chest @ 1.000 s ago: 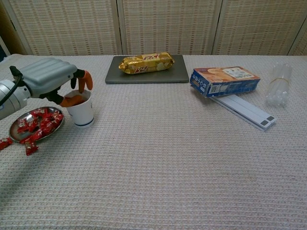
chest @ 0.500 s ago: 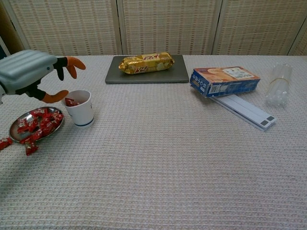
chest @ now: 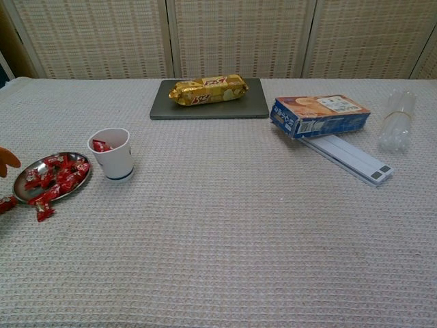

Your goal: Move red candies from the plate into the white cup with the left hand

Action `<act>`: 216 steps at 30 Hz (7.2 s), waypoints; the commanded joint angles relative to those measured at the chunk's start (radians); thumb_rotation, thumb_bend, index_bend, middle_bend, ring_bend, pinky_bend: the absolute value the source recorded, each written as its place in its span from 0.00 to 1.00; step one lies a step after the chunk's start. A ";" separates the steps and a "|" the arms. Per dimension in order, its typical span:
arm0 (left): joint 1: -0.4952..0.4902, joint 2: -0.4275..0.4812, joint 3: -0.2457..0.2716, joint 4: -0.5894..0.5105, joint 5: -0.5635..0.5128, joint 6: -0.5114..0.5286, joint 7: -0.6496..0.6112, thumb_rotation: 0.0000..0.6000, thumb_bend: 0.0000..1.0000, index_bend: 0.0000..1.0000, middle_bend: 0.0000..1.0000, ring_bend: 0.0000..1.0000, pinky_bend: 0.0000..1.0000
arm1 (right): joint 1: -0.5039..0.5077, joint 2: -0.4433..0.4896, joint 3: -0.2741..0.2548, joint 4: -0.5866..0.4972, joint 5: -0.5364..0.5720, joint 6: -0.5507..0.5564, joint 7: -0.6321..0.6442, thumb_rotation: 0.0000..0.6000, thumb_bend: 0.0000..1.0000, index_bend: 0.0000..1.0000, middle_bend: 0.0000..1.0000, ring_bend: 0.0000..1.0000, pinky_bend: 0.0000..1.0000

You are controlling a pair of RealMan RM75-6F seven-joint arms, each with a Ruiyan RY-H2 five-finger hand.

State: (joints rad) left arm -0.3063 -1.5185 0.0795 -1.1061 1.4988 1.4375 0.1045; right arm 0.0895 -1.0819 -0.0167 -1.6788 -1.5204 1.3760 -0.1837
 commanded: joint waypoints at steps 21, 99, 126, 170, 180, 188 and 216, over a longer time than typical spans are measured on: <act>0.012 -0.212 -0.046 0.379 0.001 -0.092 -0.081 1.00 0.39 0.41 0.44 0.45 0.93 | -0.001 -0.001 -0.002 -0.002 0.000 -0.002 -0.005 1.00 0.06 0.00 0.00 0.00 0.00; -0.270 -0.108 -0.226 -0.053 -0.015 -0.227 0.070 1.00 0.40 0.26 0.34 0.39 0.98 | 0.006 -0.003 0.014 0.000 0.039 -0.012 -0.010 1.00 0.06 0.00 0.00 0.00 0.00; 0.004 -0.140 0.007 0.097 0.115 -0.006 -0.077 1.00 0.39 0.32 0.42 0.43 1.00 | -0.002 0.004 -0.008 -0.006 -0.012 0.004 0.004 1.00 0.06 0.00 0.00 0.00 0.00; -0.015 -0.241 -0.046 0.325 0.086 -0.084 -0.034 1.00 0.39 0.34 0.34 0.34 1.00 | 0.003 0.002 0.002 -0.007 0.016 -0.011 -0.006 1.00 0.06 0.00 0.00 0.00 0.00; -0.014 -0.249 -0.046 0.343 0.089 -0.082 -0.014 1.00 0.39 0.41 0.42 0.43 1.00 | 0.002 0.002 0.001 -0.007 0.015 -0.011 -0.009 1.00 0.06 0.00 0.00 0.00 0.00; -0.017 -0.268 -0.061 0.368 0.095 -0.041 -0.019 1.00 0.43 0.55 0.61 0.58 1.00 | 0.004 0.004 0.000 -0.007 0.014 -0.016 -0.003 1.00 0.06 0.00 0.00 0.00 0.00; -0.333 -0.209 -0.280 0.100 0.021 -0.194 0.101 1.00 0.44 0.51 0.56 0.51 1.00 | 0.018 0.001 0.020 -0.003 0.063 -0.040 -0.009 1.00 0.06 0.00 0.00 0.00 0.00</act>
State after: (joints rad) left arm -0.6371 -1.7242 -0.2028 -1.0095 1.5226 1.2451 0.2023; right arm 0.1066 -1.0809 0.0031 -1.6821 -1.4576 1.3361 -0.1924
